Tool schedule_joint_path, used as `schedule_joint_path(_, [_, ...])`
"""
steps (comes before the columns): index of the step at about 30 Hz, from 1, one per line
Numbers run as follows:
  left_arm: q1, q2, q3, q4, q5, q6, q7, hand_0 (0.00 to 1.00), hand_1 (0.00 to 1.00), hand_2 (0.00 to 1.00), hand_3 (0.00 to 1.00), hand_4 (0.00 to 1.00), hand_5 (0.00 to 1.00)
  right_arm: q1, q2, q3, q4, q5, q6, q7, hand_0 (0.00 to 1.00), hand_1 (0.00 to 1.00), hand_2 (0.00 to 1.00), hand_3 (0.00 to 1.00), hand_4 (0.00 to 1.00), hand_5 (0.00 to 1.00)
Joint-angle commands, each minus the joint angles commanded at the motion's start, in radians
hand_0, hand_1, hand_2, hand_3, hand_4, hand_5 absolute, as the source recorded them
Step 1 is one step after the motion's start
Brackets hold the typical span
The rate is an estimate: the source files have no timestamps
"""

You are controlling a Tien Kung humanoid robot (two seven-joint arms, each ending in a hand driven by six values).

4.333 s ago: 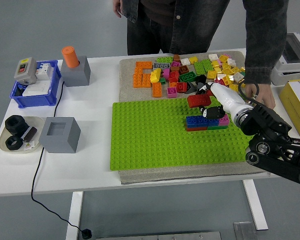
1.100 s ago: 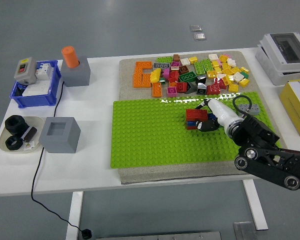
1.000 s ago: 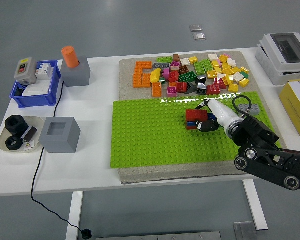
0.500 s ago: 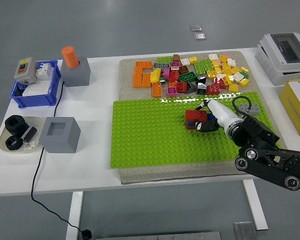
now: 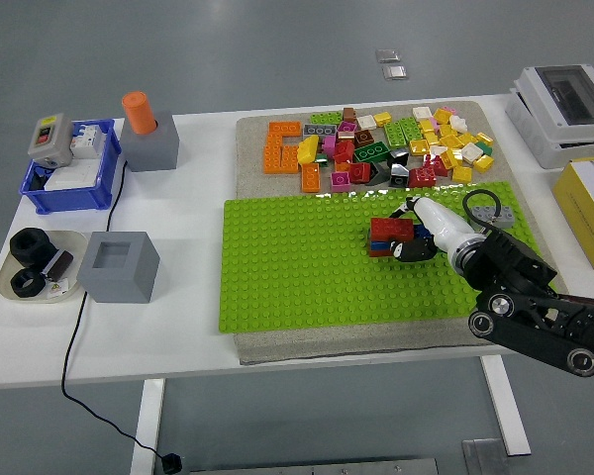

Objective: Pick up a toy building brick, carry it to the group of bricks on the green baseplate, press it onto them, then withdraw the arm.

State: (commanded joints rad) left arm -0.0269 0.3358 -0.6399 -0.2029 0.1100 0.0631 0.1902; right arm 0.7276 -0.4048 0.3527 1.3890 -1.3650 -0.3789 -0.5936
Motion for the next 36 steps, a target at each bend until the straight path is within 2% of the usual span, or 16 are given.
schedule_joint_path(36, [-0.004,0.001,-0.008,-0.002,0.01,0.001,0.009,0.821,0.863,0.795,0.665,0.819,0.563,0.001,-0.008,-0.009,0.004,0.001,-0.003,0.013,0.998,0.989,0.998,0.762,0.551,0.096])
